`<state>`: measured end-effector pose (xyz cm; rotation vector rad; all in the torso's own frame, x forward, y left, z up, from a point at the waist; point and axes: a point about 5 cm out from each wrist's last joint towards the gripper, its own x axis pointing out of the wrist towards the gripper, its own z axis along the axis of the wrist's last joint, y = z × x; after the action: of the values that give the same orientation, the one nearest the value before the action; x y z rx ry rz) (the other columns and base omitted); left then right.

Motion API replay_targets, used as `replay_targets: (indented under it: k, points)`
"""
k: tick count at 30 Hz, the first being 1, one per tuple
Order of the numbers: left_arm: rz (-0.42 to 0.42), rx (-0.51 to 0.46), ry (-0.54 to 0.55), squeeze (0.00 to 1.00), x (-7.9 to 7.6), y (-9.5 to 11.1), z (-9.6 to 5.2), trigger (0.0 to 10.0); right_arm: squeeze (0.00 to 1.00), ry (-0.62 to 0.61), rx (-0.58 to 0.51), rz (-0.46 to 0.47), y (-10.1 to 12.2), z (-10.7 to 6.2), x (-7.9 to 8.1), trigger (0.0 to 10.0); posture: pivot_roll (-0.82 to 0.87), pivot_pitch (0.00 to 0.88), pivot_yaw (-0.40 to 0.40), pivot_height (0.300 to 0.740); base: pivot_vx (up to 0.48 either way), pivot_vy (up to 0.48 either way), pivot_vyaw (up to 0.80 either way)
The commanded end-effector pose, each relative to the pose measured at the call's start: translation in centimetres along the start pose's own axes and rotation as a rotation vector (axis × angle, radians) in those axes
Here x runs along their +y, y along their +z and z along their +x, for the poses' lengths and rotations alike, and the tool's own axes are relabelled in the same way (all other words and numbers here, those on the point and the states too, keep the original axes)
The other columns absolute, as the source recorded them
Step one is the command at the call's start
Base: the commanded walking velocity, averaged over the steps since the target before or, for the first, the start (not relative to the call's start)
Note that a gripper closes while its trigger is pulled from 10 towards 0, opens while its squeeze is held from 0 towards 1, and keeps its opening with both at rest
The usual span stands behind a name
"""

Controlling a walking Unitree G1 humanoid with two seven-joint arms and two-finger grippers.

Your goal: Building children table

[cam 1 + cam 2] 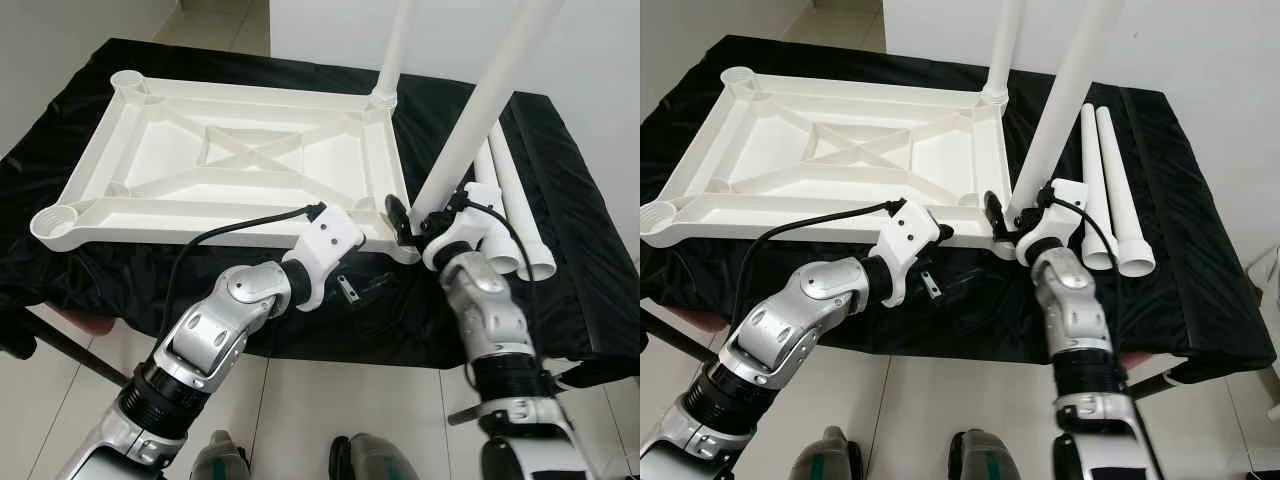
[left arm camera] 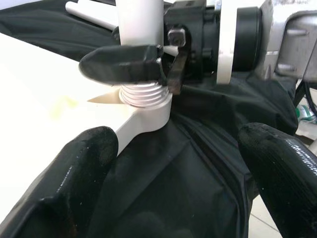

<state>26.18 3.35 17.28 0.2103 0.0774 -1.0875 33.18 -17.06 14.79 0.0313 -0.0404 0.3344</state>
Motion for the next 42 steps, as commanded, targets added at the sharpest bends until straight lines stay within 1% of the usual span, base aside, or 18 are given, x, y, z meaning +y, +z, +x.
replay_targets:
  k: [1, 4, 6, 9, 10, 11, 12, 20, 21, 26, 27, 29, 30, 32, 34, 38, 39, 42]
  points:
    - [0.002, 0.004, -0.062, 0.00, -0.4, 0.1, 0.1, 10.0, 0.00, 0.078, 0.013, -0.015, -0.2, 0.0, -0.6, 10.0, -0.04, 0.019, -0.032, 0.740, 0.000, 0.000, 0.00]
    - [0.003, 0.004, -0.066, 0.00, -0.5, 0.1, 0.1, 10.0, 0.00, 0.108, 0.020, -0.029, -0.2, 0.0, -1.0, 10.0, -0.04, 0.019, -0.032, 0.740, 0.000, 0.000, 0.00]
    - [0.004, 0.007, -0.081, 0.00, -0.6, 0.0, 0.1, 10.0, 0.00, 0.158, 0.023, -0.049, -0.1, 0.1, -1.7, 10.0, -0.04, 0.011, -0.029, 0.740, 0.000, 0.000, 0.00]
    - [0.006, 0.009, -0.085, 0.00, -0.7, 0.0, 0.1, 10.0, 0.00, 0.180, 0.023, -0.040, -0.1, 0.1, -1.9, 10.0, -0.04, 0.011, -0.029, 0.740, 0.000, 0.000, 0.00]
    - [0.007, 0.010, -0.088, 0.00, -0.7, 0.0, 0.1, 10.0, 0.00, 0.200, 0.026, -0.040, -0.1, 0.1, -2.0, 8.0, -0.04, 0.007, -0.029, 0.740, 0.000, 0.000, 0.00]
    - [0.009, 0.010, -0.089, 0.00, -0.7, 0.0, 0.2, 10.0, 0.00, 0.210, 0.027, -0.036, -0.2, 0.2, -2.1, 0.4, -0.04, 0.004, -0.030, 0.740, 0.000, 0.000, 0.00]
    - [0.010, 0.010, -0.089, 0.00, -0.7, 0.0, 0.2, 10.0, 0.00, 0.219, 0.028, -0.036, -0.2, 0.2, -2.2, 0.0, -0.04, 0.002, -0.029, 0.740, 0.000, 0.000, 0.00]
    - [0.010, 0.012, -0.091, 0.00, -0.7, 0.0, 0.1, 10.0, 0.00, 0.257, 0.029, -0.034, -0.4, 0.1, -2.4, 0.0, -0.04, 0.000, -0.030, 0.740, 0.000, 0.000, 0.00]
    - [0.009, 0.012, -0.092, 0.00, -0.8, 0.0, 0.1, 10.0, 0.00, 0.270, 0.029, -0.021, -0.5, 0.0, -2.4, 0.0, -0.04, 0.000, -0.030, 0.740, 0.000, 0.000, 0.00]
    - [0.008, 0.012, -0.097, 0.00, -0.9, 0.0, 0.1, 10.0, 0.00, 0.257, 0.035, -0.019, -0.9, -0.2, -2.3, 0.0, -0.04, 0.001, -0.031, 0.740, 0.000, 0.000, 0.00]
    - [0.008, 0.012, -0.099, 0.00, -0.9, 0.0, 0.1, 10.0, 0.00, 0.242, 0.037, -0.009, -1.0, -0.2, -2.3, 10.0, -0.04, 0.001, -0.031, 0.740, 0.000, 0.000, 0.00]
    - [0.007, 0.012, -0.100, 0.00, -0.9, 0.0, 0.1, 10.0, 0.00, 0.219, 0.040, 0.000, -1.1, -0.2, -2.2, 10.0, -0.04, 0.001, -0.031, 0.740, 0.000, 0.000, 0.00]
    - [0.006, 0.012, -0.100, 0.00, -1.0, -0.1, 0.1, 10.0, 0.00, 0.187, 0.032, -0.005, -1.0, -0.1, -2.2, 10.0, -0.04, 0.005, -0.033, 0.740, 0.000, 0.000, 0.00]
    - [0.004, 0.014, -0.099, 0.00, -1.0, -0.1, 0.1, 10.0, 0.00, 0.097, 0.035, 0.014, -1.1, 0.1, -2.1, 10.0, -0.04, 0.005, -0.033, 0.740, 0.000, 0.000, 0.00]
    - [0.003, 0.015, -0.099, 0.00, -1.1, -0.2, 0.1, 10.0, 0.00, 0.055, 0.050, 0.013, -1.4, 0.1, -1.4, 10.0, -0.04, 0.010, -0.035, 0.740, 0.000, 0.000, 0.00]
    - [0.003, 0.015, -0.099, 0.00, -1.1, -0.2, 0.1, 10.0, 0.00, 0.028, 0.051, 0.015, -1.5, 0.1, -1.0, 10.0, -0.04, 0.011, -0.035, 0.740, 0.000, 0.000, 0.00]
    - [0.002, 0.015, -0.098, 0.00, -1.1, -0.2, 0.1, 10.0, 0.00, 0.006, 0.048, 0.015, -1.5, 0.1, -0.6, 10.0, -0.04, 0.011, -0.035, 0.740, 0.000, 0.000, 0.00]
    - [-0.001, 0.016, -0.097, 0.00, -1.1, -0.2, 0.1, 10.0, 0.00, -0.199, 0.042, 0.057, -1.5, 0.1, 0.1, 10.0, -0.04, 0.020, -0.039, 0.740, 0.000, 0.000, 0.00]
